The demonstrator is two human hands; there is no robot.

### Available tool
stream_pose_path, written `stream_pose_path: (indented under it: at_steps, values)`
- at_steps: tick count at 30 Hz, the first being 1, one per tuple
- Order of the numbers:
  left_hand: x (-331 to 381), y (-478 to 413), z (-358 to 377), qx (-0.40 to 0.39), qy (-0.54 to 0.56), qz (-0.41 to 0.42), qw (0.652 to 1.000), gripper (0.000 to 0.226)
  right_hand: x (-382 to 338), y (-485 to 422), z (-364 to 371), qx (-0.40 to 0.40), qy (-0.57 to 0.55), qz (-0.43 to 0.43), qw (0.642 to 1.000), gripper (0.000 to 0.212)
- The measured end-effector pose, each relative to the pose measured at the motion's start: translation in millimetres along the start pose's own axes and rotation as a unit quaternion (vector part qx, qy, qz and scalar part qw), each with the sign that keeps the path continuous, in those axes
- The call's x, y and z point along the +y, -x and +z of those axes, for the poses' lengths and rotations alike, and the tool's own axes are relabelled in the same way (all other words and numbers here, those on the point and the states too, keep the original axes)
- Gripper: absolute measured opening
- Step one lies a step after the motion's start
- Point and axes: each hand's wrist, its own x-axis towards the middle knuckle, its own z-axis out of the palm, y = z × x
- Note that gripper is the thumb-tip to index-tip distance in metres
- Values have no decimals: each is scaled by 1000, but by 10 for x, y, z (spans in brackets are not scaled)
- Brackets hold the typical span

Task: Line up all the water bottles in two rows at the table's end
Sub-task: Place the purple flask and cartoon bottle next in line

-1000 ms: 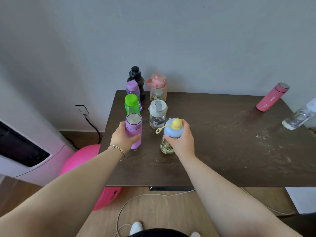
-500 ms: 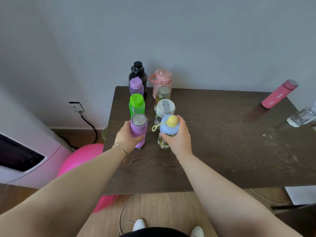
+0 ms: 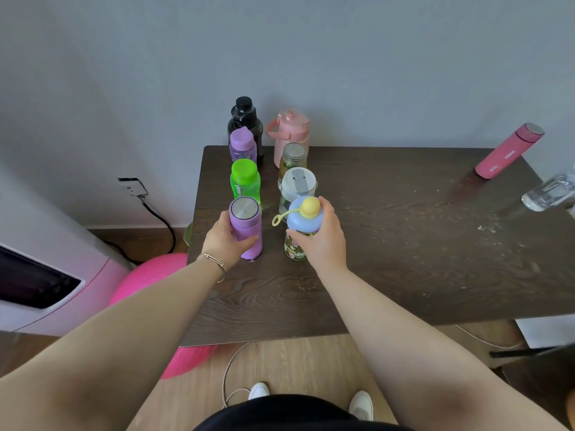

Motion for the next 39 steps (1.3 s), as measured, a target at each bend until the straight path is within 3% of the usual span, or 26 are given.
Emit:
stream_pose_path:
  at_steps: [16, 23, 32, 39]
  values:
    - [122, 49, -41, -30, -50, -21, 998, 57, 8, 79, -13, -28, 21, -16, 999, 96]
    - [174, 286, -92, -69, -234, -17, 970, 52, 72, 163, -154, -60, 145, -55, 986, 97]
    - [157, 830, 111, -84, -402, 20, 911, 57, 434, 334, -540, -89, 338, -113, 930, 85]
    - [502, 1333, 624, -36, -477, 85, 874, 67, 915, 469, -1242, -115, 452, -158, 871, 71]
